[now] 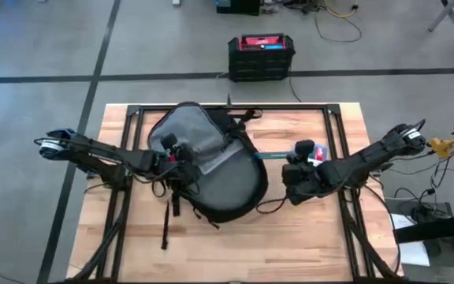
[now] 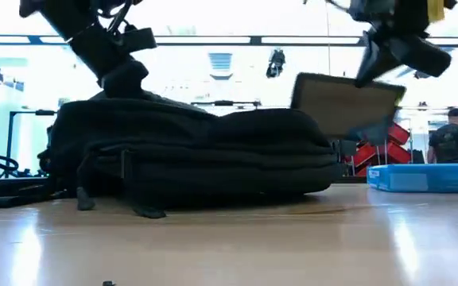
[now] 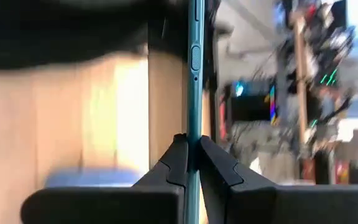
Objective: Unpack backpack
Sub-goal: Remove the blue tablet device from the black backpack, then remove the white mesh zipper pouch from the backpack
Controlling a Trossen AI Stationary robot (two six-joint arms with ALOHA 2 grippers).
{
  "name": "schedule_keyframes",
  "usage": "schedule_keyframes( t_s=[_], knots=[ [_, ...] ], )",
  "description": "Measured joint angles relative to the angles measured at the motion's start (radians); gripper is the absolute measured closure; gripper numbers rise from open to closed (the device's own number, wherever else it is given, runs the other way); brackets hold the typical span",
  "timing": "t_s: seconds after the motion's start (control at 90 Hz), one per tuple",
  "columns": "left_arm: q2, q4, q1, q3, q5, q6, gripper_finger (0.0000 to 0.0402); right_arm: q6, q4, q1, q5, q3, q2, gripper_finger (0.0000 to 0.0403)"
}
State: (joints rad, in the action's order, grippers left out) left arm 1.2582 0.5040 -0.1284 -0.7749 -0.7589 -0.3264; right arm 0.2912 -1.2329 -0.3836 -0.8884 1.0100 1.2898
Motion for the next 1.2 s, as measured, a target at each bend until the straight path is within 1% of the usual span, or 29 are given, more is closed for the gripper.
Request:
schedule_keyframes(
  t_s=[0.156, 0.278, 0.333, 0.422, 0.611, 0.756, 0.889, 1.0, 1.2],
  knots=[
    [0.001, -0.018, -0.007, 0.011, 0.011, -0.002, 0.0364, 0.228, -0.224, 0.0, 0.016, 0.0, 0.02, 0.0397],
    [0.001, -0.016, -0.016, 0.005, 0.014, -0.001, 0.0364, 0.386, -0.333, 0.0, 0.099, -0.006, 0.032, 0.0397],
    [0.001, -0.017, -0.019, 0.004, 0.015, 0.0, 0.0364, 0.43, -0.339, 0.0, 0.123, -0.023, 0.035, 0.0397],
    [0.001, -0.021, -0.02, 0.004, 0.017, 0.001, 0.0364, 0.452, -0.322, 0.0, 0.14, -0.062, 0.038, 0.0397],
    [0.003, -0.024, -0.021, 0.004, 0.019, 0.002, 0.0364, 0.52, -0.337, 0.016, 0.134, -0.148, 0.071, 0.0397],
    [0.004, -0.025, -0.022, 0.004, 0.019, 0.002, 0.0364, 0.537, -0.294, 0.016, 0.169, -0.171, 0.087, 0.0392],
    [0.004, -0.025, -0.022, 0.004, 0.019, 0.003, 0.0363, 0.513, -0.221, 0.016, 0.239, -0.176, 0.09, 0.0374],
    [0.004, -0.025, -0.022, 0.004, 0.019, 0.003, 0.0359, 0.503, -0.199, 0.016, 0.292, -0.179, 0.09, 0.0354],
    [0.004, -0.025, -0.022, 0.004, 0.02, 0.003, 0.0355, 0.503, -0.197, 0.016, 0.313, -0.179, 0.09, 0.0323]
  ],
)
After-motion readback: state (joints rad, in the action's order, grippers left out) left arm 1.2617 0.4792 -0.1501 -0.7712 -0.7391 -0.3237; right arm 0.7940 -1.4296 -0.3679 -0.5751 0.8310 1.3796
